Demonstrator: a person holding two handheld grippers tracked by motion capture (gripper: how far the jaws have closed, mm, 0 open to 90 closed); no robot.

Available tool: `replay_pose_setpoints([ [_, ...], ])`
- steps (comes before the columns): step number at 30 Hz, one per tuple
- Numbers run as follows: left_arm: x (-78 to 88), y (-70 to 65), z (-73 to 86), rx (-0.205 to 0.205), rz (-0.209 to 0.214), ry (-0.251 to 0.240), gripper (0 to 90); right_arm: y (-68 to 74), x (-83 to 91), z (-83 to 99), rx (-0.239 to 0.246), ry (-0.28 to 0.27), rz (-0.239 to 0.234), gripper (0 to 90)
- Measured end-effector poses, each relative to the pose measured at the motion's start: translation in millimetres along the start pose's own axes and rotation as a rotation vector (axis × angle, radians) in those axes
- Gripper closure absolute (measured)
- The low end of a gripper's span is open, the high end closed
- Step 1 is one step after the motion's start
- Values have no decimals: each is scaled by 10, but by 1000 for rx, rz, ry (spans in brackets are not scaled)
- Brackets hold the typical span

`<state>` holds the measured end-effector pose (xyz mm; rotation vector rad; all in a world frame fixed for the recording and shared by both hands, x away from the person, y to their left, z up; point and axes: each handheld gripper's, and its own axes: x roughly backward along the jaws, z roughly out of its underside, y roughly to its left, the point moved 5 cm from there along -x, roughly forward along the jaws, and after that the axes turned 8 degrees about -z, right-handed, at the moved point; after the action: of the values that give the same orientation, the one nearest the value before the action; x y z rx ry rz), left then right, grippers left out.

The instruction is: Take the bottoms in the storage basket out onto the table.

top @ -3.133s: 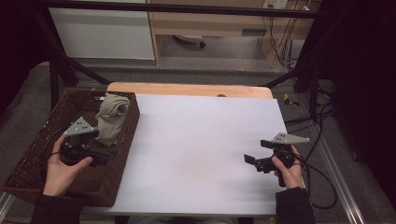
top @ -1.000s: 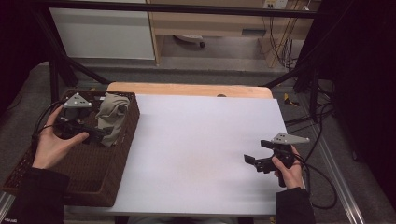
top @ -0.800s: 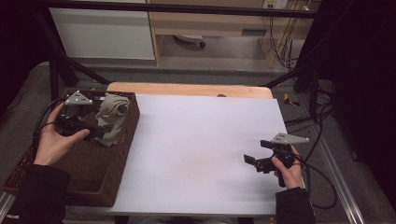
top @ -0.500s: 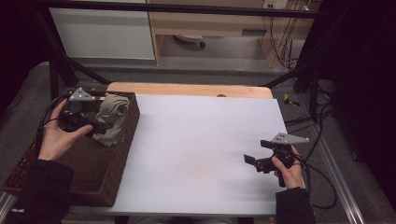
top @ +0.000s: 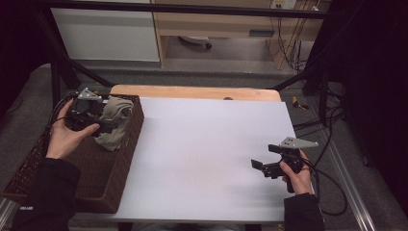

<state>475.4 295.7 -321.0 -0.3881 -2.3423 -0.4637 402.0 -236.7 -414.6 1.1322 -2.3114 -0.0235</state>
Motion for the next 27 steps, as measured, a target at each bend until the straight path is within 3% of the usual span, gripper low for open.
replay_pose_setpoints([
  [18,-239,141,-8,41,-24,44,16,-3,4,0,1,-2,1,4],
  [27,-345,163,-18,41,-38,57,20,-2,0,2,-1,0,1,4],
])
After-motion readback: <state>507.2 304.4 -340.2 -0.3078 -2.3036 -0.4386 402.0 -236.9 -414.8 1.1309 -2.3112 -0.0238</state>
